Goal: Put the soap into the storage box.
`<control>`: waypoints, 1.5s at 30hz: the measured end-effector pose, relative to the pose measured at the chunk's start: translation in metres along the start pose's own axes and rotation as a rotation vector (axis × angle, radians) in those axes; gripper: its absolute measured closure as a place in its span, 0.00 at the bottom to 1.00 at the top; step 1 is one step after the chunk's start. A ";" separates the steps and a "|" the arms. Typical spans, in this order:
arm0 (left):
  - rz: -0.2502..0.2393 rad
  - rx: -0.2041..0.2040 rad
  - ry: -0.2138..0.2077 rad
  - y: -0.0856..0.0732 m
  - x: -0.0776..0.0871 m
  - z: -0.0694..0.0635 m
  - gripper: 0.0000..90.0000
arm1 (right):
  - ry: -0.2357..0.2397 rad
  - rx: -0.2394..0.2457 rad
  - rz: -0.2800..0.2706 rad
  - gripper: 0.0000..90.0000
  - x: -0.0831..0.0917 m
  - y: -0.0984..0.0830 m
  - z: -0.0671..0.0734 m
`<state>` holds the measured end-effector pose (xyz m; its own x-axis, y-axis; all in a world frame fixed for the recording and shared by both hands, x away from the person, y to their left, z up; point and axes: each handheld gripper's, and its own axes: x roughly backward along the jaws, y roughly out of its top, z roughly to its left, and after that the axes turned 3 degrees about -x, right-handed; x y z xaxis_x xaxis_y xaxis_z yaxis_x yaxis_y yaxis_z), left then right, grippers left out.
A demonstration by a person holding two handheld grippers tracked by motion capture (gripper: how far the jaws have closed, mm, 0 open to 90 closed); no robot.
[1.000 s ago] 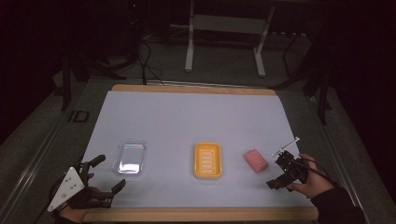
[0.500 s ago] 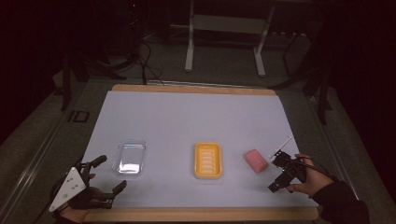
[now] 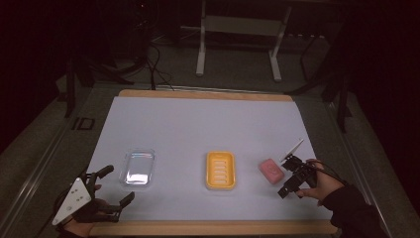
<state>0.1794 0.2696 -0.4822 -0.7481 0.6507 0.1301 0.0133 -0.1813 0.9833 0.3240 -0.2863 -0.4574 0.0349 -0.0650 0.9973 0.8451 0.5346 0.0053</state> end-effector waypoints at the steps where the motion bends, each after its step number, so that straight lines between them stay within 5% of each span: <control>1: 0.000 0.000 0.000 0.000 0.000 0.000 0.01 | 0.002 -0.003 -0.002 0.16 -0.001 0.002 0.000; 10: 0.000 -0.003 -0.004 0.000 0.000 0.000 0.01 | -0.004 0.009 -0.012 0.16 -0.009 0.016 0.004; 38: 0.004 -0.011 -0.017 0.000 -0.001 -0.002 0.01 | 0.007 0.105 -0.196 0.24 -0.013 0.045 0.001; 45: 0.003 -0.010 -0.018 0.000 0.000 -0.001 0.01 | -0.041 0.157 -0.228 0.24 -0.018 0.052 -0.001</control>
<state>0.1787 0.2683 -0.4826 -0.7362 0.6630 0.1356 0.0088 -0.1911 0.9815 0.3678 -0.2581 -0.4748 -0.1714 -0.1665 0.9710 0.7357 0.6339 0.2385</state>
